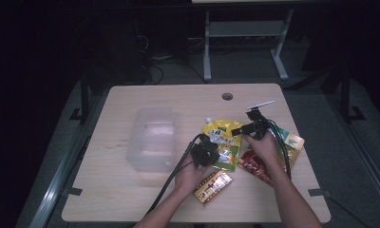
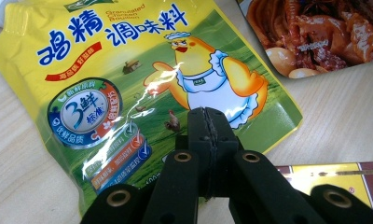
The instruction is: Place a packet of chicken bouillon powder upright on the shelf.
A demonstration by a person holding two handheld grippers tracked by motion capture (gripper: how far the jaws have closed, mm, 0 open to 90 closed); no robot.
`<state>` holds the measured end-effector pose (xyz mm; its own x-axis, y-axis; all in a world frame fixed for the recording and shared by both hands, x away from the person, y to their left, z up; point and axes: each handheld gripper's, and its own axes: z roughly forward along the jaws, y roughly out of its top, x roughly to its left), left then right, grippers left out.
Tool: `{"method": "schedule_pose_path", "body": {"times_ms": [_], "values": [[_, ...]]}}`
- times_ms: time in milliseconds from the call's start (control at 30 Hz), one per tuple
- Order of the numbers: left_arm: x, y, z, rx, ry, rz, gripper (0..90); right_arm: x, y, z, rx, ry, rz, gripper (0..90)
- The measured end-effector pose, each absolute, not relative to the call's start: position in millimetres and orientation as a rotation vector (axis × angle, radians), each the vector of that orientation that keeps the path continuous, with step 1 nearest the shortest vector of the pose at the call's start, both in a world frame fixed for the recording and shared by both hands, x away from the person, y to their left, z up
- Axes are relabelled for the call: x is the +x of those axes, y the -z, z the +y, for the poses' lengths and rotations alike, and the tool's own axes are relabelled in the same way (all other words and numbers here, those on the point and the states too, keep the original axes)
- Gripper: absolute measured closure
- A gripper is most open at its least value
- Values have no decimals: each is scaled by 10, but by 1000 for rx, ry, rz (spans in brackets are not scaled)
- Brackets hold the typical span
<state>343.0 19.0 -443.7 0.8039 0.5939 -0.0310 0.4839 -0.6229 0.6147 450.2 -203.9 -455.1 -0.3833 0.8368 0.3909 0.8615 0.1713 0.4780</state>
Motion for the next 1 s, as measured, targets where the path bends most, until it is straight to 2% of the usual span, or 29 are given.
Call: {"method": "schedule_pose_path", "body": {"times_ms": [167, 200, 233, 333, 367, 400, 433, 467, 533, 600, 767, 833, 1000], "values": [[3442, 4441, 196, 2367, -223, 786, 895, 4490, 4571, -2013, -1619, 1064, -2331, 512], [3442, 4441, 196, 2367, -223, 786, 895, 4490, 4571, -2013, -1619, 1064, -2331, 512], [3447, 4443, 200, 2361, -214, 792, 895, 4482, 4578, -1967, -1609, 1046, -2354, 568], [3459, 4448, 208, 2354, -203, 792, 895, 4475, 4589, -1940, -1598, 1044, -2369, 615], [3457, 4449, 207, 2354, -205, 792, 895, 4467, 4601, -1920, -1594, 1038, -2380, 679], [3456, 4447, 206, 2358, -207, 789, 895, 4467, 4601, -1920, -1594, 1038, -2380, 679], [3457, 4448, 208, 2358, -205, 788, 895, 4464, 4612, -1903, -1588, 1033, -2377, 740], [3457, 4448, 208, 2358, -205, 788, 895, 4464, 4612, -1903, -1588, 1033, -2377, 740], [3459, 4451, 207, 2358, -202, 786, 895, 4458, 4608, -1886, -1553, 1045, -2376, 831], [3454, 4453, 204, 2354, -202, 788, 895, 4452, 4602, -1831, -1526, 1033, -2411, 881], [3456, 4448, 226, 2344, -186, 787, 888, 4445, 4575, -1806, -1528, 1025, -2419, 898], [3453, 4407, 247, 2319, -163, 797, 832, 4426, 4520, -1814, -1521, 1032, -2432, 900], [3409, 4330, 264, 2276, -169, 783, 795, 4391, 4416, -1838, -1505, 1083, -2428, 900]]}}
